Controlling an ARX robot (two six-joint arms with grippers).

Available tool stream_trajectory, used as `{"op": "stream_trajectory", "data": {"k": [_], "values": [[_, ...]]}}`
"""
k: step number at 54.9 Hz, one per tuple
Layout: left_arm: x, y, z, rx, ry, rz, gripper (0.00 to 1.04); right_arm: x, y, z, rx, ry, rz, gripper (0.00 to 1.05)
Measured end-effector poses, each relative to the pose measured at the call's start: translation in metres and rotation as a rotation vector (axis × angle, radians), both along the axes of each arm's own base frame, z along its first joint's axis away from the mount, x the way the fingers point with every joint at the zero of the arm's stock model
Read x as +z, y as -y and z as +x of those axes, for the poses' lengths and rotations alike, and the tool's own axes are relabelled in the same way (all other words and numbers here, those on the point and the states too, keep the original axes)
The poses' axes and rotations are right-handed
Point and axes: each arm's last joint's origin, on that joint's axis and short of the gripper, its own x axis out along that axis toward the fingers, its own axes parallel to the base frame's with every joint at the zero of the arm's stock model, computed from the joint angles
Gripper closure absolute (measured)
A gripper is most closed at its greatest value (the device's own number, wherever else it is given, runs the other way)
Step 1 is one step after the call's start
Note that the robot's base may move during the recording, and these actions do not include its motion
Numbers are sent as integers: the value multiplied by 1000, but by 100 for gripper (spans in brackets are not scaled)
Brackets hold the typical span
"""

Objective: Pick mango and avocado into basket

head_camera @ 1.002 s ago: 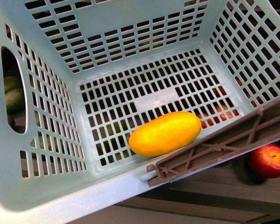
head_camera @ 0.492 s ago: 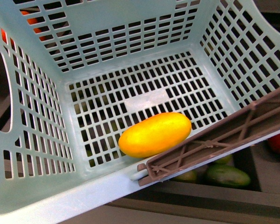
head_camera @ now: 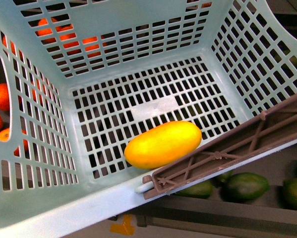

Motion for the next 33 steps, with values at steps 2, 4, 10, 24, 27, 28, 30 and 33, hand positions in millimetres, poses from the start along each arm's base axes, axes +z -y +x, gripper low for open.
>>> {"op": "stream_trajectory", "data": {"k": [2, 4, 10, 24, 27, 28, 30, 33], "values": [[0, 0, 0, 1, -2, -2, 86, 0, 0, 0, 0, 0, 0, 9], [0, 0, 0, 1, -2, -2, 86, 0, 0, 0, 1, 0, 0, 9], [0, 0, 0, 1, 1, 0, 86, 0, 0, 0, 0, 0, 0, 9], [1, -4, 3, 28, 23, 23, 86, -2, 0, 2, -34, -42, 27, 9], [0, -4, 3, 23, 20, 22, 86, 2, 0, 9, -195, -223, 95, 9], [0, -4, 3, 21, 18, 21, 86, 4, 3, 11, -300, -290, 120, 9], [0, -3, 3, 19, 13, 15, 86, 7, 8, 13, -430, -371, 170, 9], [0, -1, 1, 3, 8, 9, 86, 6, 18, 13, -559, -485, 230, 9]]}}
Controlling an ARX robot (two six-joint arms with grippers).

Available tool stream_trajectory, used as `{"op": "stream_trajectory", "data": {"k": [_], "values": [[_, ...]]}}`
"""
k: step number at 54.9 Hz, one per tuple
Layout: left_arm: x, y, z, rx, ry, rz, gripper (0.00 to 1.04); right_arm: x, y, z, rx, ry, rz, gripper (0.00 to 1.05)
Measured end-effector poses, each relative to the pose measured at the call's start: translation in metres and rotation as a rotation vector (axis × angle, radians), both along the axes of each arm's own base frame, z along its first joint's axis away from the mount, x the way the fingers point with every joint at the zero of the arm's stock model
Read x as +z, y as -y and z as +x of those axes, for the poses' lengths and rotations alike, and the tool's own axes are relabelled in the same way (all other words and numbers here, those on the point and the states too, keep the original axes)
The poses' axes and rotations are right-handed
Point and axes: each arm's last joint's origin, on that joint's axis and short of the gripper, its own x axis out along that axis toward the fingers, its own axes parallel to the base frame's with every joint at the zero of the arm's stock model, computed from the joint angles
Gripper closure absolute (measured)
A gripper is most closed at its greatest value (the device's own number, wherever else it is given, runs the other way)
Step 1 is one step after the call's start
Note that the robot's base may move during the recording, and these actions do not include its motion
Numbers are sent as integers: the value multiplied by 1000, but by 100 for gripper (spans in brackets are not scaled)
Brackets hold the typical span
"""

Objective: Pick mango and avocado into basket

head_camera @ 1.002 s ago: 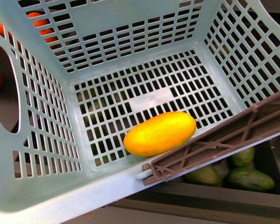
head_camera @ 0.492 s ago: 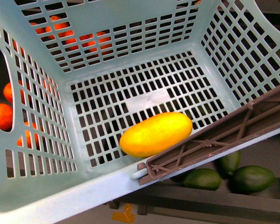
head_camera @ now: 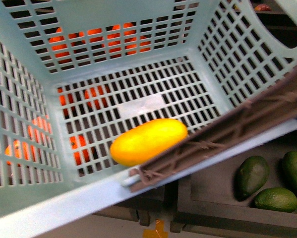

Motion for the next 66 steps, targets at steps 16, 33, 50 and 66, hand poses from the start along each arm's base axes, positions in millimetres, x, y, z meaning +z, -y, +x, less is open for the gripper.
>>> {"op": "stream_trajectory", "data": {"k": [16, 33, 50, 66], "values": [[0, 2, -2, -16, -15, -17, 86, -27, 58, 26, -64, -85, 124, 9], [0, 1, -1, -1, -4, -4, 86, -114, 86, 98, 290, -341, -28, 9], [0, 1, -1, -3, -10, -11, 86, -177, 53, 178, 544, -564, -92, 9], [0, 1, -1, -4, -9, -9, 86, -200, 46, 204, 572, -621, -83, 9]]}}
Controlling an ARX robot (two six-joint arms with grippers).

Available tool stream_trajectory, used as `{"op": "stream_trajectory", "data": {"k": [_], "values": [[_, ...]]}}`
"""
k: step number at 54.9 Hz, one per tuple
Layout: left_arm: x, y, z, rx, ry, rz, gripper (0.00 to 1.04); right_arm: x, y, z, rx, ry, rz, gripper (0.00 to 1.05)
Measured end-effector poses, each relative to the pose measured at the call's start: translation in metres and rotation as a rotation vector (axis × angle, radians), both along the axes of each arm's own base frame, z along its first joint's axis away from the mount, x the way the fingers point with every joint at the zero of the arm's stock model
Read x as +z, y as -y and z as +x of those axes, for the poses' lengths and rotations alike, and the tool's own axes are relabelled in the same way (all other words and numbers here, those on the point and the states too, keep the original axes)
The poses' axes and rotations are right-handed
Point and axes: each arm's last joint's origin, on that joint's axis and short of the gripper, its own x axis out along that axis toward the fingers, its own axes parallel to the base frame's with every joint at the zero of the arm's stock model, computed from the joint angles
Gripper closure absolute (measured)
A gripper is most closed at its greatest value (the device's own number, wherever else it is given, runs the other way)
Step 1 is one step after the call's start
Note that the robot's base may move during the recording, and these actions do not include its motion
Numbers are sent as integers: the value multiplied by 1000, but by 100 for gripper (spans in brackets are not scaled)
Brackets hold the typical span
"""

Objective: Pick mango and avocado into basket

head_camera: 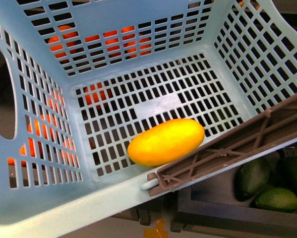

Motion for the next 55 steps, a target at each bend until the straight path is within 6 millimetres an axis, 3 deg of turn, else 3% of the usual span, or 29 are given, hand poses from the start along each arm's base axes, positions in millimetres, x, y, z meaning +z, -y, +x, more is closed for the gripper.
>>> {"op": "stream_trajectory", "data": {"k": [55], "values": [[0, 0, 0, -1, 0, 0, 86, -37, 14, -13, -69, -112, 52, 9]]}}
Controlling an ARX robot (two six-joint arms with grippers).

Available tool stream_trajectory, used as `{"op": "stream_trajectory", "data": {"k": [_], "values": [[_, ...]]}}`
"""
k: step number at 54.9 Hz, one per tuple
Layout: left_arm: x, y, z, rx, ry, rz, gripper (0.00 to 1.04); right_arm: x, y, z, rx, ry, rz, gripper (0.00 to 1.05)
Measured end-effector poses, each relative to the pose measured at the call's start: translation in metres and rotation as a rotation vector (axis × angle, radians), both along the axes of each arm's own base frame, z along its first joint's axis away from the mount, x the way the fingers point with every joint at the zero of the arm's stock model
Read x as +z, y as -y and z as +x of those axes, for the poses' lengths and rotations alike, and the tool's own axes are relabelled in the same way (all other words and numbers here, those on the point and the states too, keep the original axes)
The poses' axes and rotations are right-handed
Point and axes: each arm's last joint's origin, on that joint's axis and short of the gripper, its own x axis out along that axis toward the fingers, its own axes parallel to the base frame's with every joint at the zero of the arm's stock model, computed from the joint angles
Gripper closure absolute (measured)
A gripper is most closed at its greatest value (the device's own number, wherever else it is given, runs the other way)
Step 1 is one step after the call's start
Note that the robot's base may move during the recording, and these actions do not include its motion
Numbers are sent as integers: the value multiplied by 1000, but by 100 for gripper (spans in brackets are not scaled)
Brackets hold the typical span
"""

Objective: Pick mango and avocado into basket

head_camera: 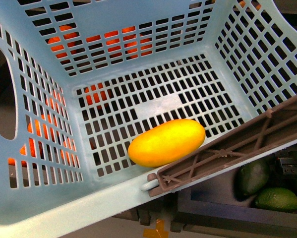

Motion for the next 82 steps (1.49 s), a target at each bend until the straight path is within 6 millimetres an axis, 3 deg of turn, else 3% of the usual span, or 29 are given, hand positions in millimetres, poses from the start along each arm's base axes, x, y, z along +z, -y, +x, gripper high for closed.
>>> {"op": "stream_trajectory", "data": {"k": [36, 58, 72, 82], "values": [[0, 0, 0, 0, 0, 0, 86, -8, 2, 3, -21, -20, 27, 9], [0, 0, 0, 1, 0, 0, 86, -8, 1, 2, -24, -23, 34, 24], [0, 0, 0, 0, 0, 0, 86, -8, 1, 3, -34, -21, 41, 49], [0, 0, 0, 0, 0, 0, 86, -8, 1, 3, -37, -20, 46, 51]]}}
